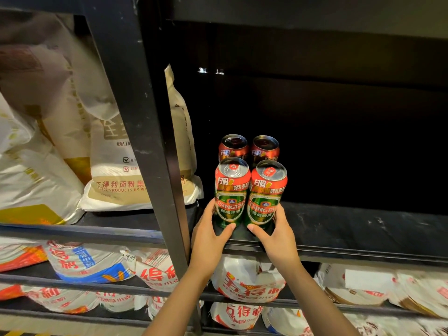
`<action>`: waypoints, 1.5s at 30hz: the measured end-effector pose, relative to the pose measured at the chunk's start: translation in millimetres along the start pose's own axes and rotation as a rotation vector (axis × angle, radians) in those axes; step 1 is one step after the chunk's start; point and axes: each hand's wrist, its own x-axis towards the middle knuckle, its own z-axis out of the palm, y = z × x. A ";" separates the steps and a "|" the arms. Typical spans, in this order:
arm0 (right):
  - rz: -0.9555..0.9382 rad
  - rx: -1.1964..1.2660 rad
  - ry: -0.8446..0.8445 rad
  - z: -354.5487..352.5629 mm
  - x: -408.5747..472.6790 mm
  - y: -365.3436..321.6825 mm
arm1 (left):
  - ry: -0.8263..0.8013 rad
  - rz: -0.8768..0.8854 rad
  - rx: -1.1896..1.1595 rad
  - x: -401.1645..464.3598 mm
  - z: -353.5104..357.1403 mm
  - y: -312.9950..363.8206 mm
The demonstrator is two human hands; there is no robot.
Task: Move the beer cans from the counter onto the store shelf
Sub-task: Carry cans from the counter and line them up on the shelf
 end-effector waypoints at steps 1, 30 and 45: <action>-0.001 -0.007 0.000 0.2 -0.7 -0.4 | -0.005 -0.002 -0.004 -0.2 -0.5 0.4; 0.381 -0.546 0.456 -163.6 -318.4 1.7 | -0.879 0.519 0.464 -179.6 87.8 110.5; 1.160 -0.109 1.514 -107.4 -806.7 -10.6 | -2.055 0.419 0.169 -605.6 162.7 129.3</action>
